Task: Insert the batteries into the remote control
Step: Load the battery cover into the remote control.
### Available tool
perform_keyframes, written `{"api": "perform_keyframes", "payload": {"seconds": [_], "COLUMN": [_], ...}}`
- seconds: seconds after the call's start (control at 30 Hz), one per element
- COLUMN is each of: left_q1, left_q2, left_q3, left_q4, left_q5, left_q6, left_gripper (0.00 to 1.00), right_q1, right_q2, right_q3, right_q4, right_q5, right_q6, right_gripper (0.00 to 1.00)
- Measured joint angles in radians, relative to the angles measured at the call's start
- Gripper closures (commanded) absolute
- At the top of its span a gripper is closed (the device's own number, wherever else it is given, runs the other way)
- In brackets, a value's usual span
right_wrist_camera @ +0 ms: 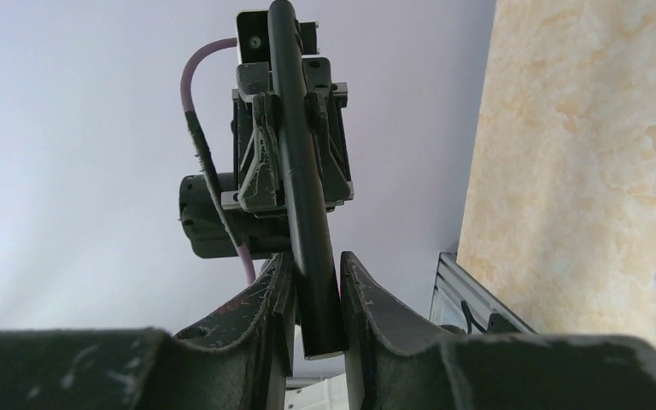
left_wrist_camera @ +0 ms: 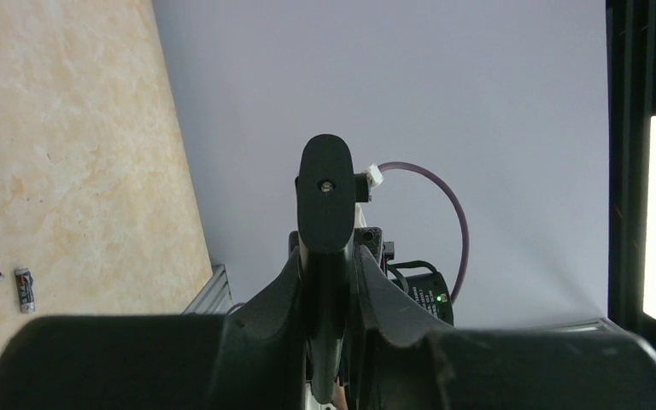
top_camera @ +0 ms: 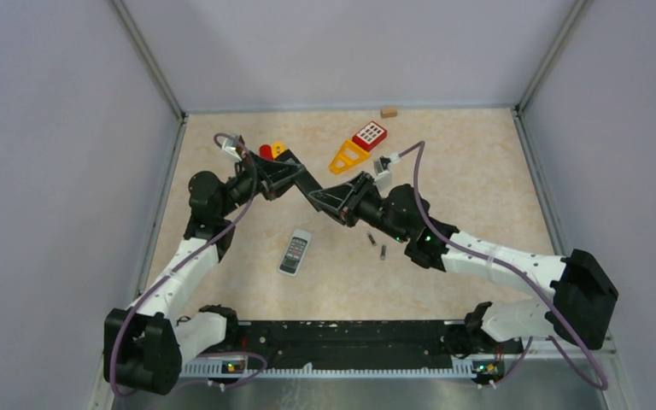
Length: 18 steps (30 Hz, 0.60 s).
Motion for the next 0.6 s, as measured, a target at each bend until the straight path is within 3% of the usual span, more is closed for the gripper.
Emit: {"api": "perform_keyframes", "payload": {"seconds": [0.2, 0.27, 0.47, 0.53, 0.6], "left_q1": [0.017, 0.018, 0.0, -0.013, -0.022], "left_q2": [-0.045, -0.054, -0.063, -0.068, -0.071], "left_q3": [-0.005, -0.004, 0.036, 0.057, 0.078], "left_q4": [-0.002, -0.016, -0.124, -0.174, -0.214], "left_q5": [-0.011, -0.016, 0.033, 0.062, 0.099], "left_q6": [0.016, 0.035, 0.183, 0.256, 0.324], "left_gripper": [1.0, 1.0, 1.0, 1.0, 1.0], "right_q1": [-0.005, -0.008, -0.039, -0.055, -0.069], "right_q2": [0.029, 0.032, 0.028, 0.016, -0.011], "right_q3": [0.014, 0.017, 0.017, 0.016, 0.014], "right_q4": [0.063, 0.065, 0.023, -0.011, -0.049], "right_q5": [-0.051, -0.064, -0.124, -0.153, -0.187], "right_q6": [-0.032, -0.056, -0.183, -0.253, -0.354], "right_gripper": [0.79, 0.75, 0.36, 0.27, 0.24]}}
